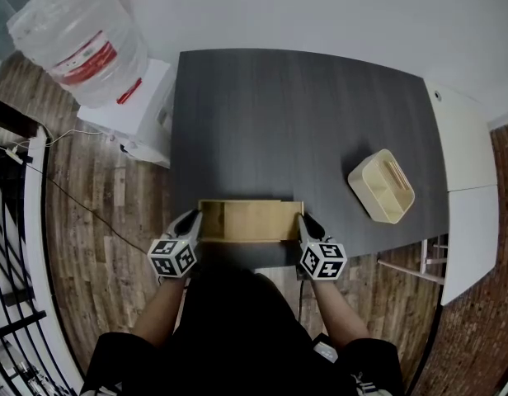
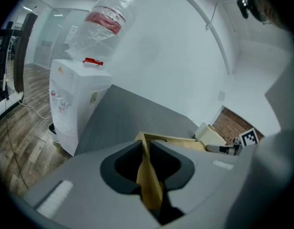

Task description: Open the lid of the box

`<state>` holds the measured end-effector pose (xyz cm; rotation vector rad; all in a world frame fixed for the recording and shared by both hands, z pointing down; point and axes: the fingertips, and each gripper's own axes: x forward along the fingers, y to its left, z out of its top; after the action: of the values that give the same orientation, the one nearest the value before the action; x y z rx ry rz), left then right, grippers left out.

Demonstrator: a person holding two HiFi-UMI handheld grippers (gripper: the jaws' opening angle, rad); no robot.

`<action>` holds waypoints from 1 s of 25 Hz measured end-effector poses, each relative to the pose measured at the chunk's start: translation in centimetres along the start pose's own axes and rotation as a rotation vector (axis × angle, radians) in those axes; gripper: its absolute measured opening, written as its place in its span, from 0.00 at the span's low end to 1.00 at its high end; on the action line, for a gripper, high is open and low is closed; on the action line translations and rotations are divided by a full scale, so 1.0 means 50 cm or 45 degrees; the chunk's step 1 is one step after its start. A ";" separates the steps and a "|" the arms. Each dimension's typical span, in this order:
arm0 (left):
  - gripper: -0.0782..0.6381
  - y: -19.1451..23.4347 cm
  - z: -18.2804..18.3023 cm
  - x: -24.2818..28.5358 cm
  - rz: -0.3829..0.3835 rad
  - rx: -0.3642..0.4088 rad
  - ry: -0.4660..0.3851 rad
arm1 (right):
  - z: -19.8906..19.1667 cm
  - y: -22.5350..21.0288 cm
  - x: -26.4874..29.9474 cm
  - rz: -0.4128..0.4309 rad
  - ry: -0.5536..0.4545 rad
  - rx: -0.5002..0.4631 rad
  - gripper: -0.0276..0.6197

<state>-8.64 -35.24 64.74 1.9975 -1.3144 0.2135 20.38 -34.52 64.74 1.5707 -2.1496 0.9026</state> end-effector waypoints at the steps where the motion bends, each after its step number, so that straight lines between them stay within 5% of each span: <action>1: 0.18 0.001 0.000 0.000 0.006 0.000 0.001 | 0.000 -0.001 0.000 0.001 -0.002 0.004 0.13; 25: 0.17 0.014 0.001 0.005 0.028 0.091 0.062 | 0.004 -0.063 -0.009 -0.064 -0.057 0.076 0.11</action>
<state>-9.12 -35.61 65.15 2.0253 -1.3155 0.3220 23.49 -34.91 65.25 1.6813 -2.1218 0.9317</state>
